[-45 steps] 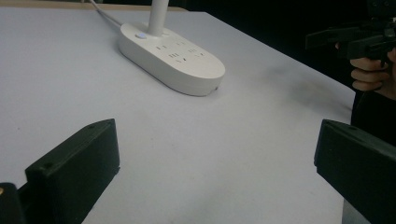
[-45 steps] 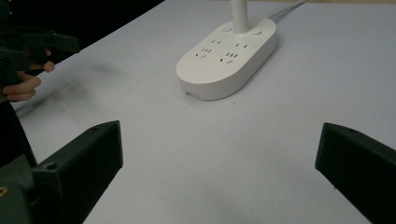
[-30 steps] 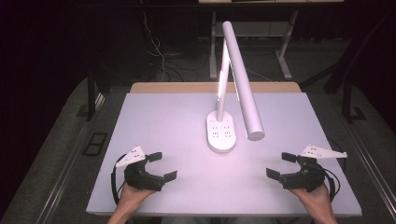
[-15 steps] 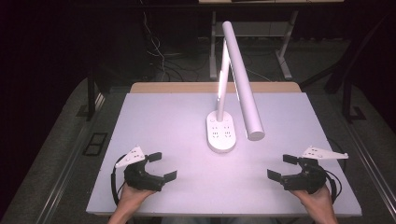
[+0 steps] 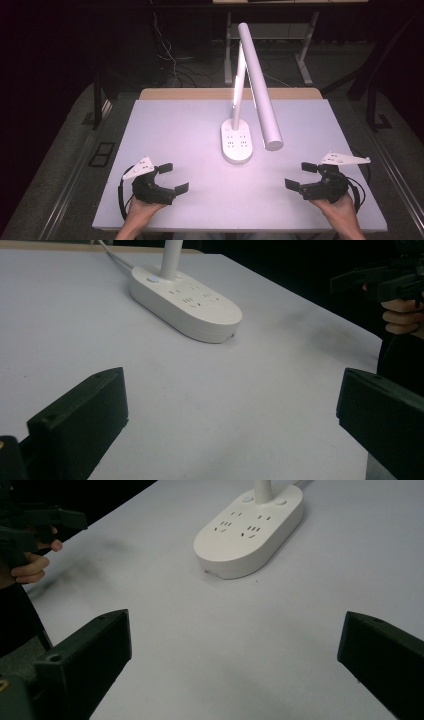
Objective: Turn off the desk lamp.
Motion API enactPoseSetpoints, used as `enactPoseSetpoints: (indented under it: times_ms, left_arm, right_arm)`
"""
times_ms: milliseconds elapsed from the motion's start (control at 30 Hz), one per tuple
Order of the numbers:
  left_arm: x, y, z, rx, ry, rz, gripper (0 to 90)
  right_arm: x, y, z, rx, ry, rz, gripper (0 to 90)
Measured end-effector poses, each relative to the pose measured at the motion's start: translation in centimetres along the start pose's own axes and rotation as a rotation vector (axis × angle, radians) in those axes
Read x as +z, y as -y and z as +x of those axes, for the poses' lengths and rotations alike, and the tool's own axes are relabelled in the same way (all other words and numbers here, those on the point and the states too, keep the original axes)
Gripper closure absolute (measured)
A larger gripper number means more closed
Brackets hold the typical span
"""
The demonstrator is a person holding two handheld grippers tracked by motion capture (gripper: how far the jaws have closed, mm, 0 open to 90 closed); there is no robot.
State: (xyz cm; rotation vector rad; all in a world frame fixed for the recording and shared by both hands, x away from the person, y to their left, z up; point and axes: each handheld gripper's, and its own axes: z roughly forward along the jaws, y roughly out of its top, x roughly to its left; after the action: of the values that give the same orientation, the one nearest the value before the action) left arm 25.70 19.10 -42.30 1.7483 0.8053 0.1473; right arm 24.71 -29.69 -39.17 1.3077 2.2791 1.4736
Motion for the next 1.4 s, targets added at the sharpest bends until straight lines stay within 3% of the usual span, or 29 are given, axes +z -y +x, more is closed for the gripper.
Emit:
enactPoseSetpoints:
  times_ms: [533,1400]
  left_arm:
    - [0.0,0.0,0.0,0.0,0.008,0.002,0.0]
    - [0.1,0.0,0.0,0.0,0.009,-0.001,0.0]
  right_arm:
    - [0.7,-3.2,0.3,-0.061,-0.013,0.024,0.8]
    - [3.9,-8.2,0.4,-0.121,-0.018,0.073,0.8]
